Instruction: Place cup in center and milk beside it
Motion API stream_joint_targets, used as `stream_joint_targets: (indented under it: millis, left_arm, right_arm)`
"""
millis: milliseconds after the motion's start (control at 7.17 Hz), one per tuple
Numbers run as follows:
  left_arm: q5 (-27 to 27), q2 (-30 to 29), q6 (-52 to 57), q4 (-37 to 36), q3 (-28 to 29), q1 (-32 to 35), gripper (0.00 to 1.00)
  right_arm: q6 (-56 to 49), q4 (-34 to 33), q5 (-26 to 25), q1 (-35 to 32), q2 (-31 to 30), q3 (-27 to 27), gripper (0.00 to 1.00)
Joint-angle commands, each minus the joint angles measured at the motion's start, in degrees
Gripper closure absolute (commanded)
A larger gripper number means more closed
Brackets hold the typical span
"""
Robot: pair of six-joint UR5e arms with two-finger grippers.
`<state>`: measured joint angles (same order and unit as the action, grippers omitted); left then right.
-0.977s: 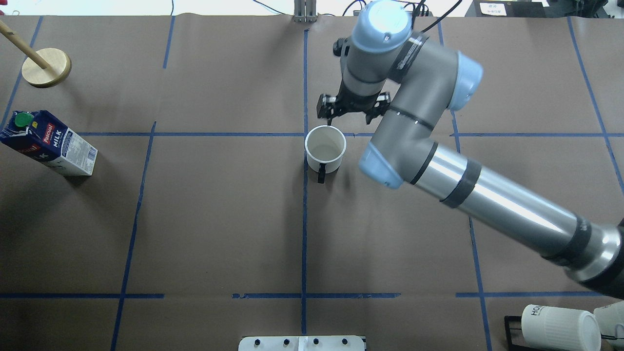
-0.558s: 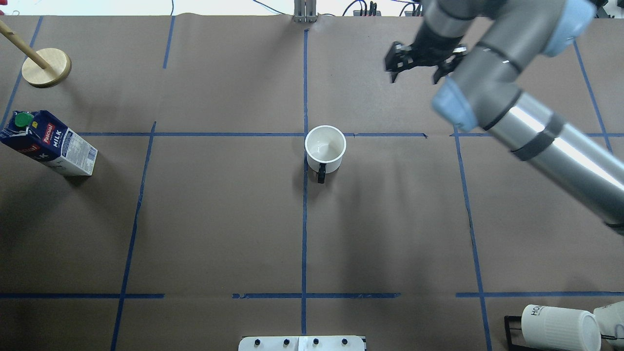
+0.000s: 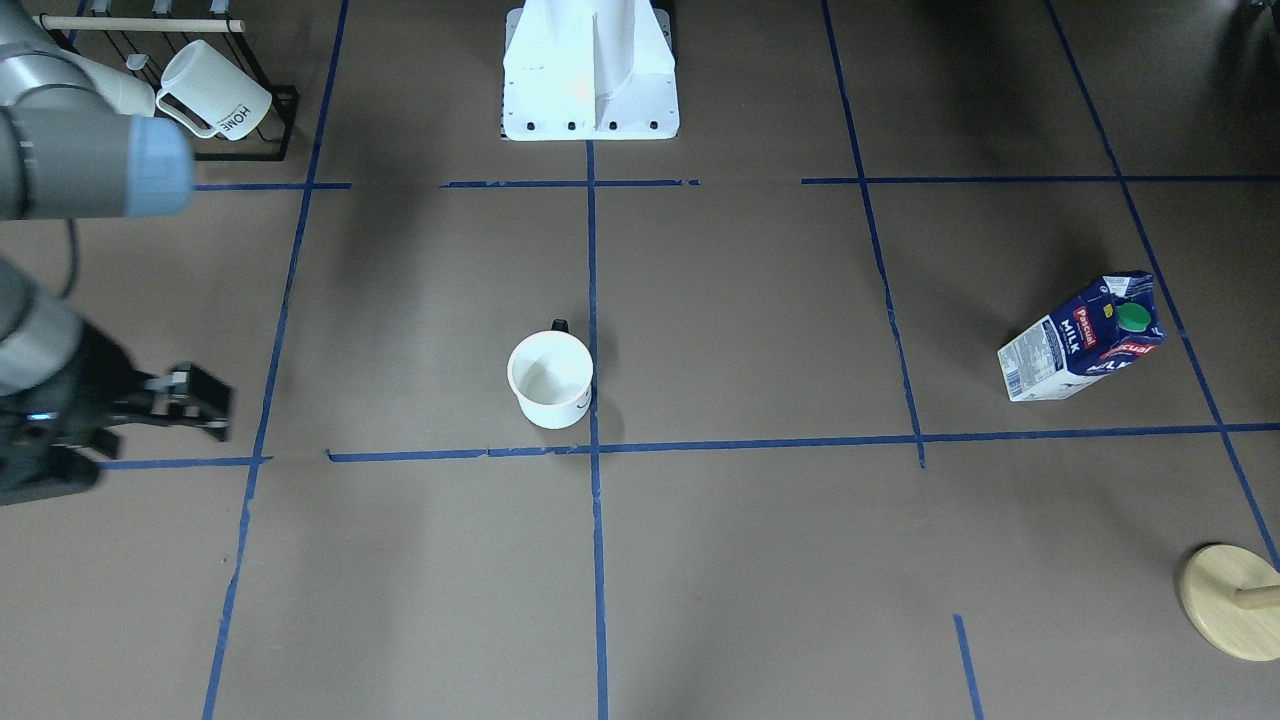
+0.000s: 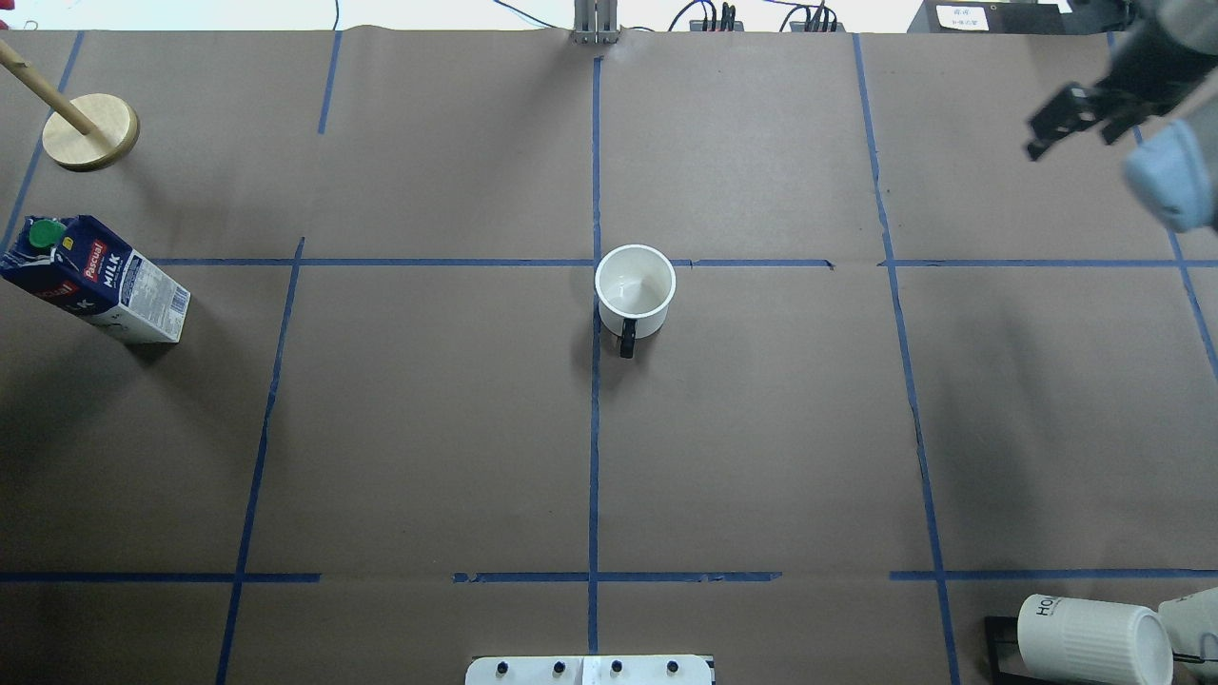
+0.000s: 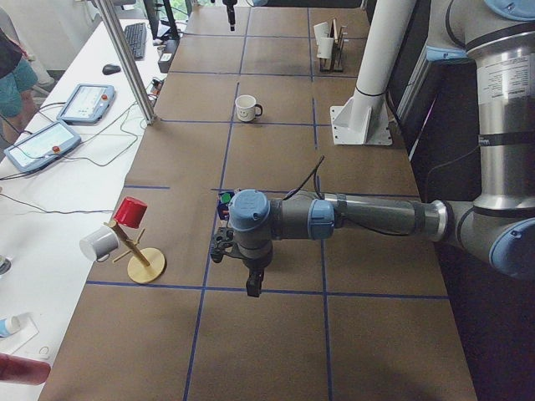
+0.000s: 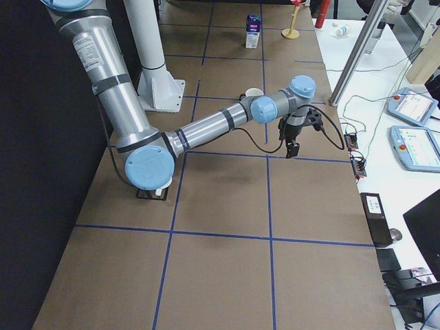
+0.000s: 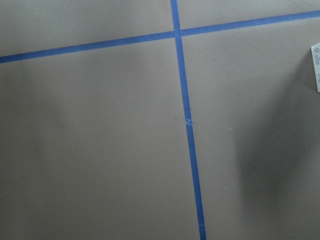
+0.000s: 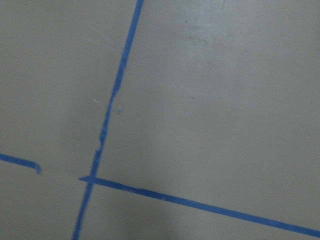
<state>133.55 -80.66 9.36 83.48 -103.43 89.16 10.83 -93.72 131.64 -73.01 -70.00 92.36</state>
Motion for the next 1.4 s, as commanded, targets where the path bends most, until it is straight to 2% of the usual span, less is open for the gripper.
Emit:
stream_joint_targets:
  millis: [0, 279, 558, 698, 837, 977, 1256]
  left_arm:
    - [0.22, -0.55, -0.3, 0.98, -0.1, -0.66, 0.0]
    - [0.04, -2.9, -0.21, 1.51, -0.98, -0.57, 0.0]
    - [0.48, -7.38, -0.13, 1.78, 0.07, -0.66, 0.0]
    - [0.75, -7.32, -0.21, 1.6, -1.32, -0.66, 0.0]
    - [3.18, -8.02, -0.21, 1.95, -1.6, -0.75, 0.0]
    - [4.86, -8.2, -4.3, 1.95, -4.38, -0.75, 0.0]
    - [4.09, -11.78, -21.31, 1.87, -8.0, -6.95, 0.0]
  right_arm:
    - [-11.76, 0.46, 1.87, -7.3, -11.77, 3.16, 0.0]
    - [-11.97, 0.82, 1.95, -11.17, -23.01, 6.94, 0.0]
    - [-11.54, 2.14, 1.78, -13.65, -30.33, 10.28, 0.0]
    - [-11.27, 2.14, 1.69, -13.65, -31.41, 11.52, 0.0]
    - [-11.01, 2.14, 1.78, -13.56, -31.25, 11.79, 0.0]
    - [-11.09, 2.14, 1.86, -13.56, -31.07, 11.88, 0.0]
    - [-11.09, 2.14, 1.86, -13.56, -30.98, 11.88, 0.0]
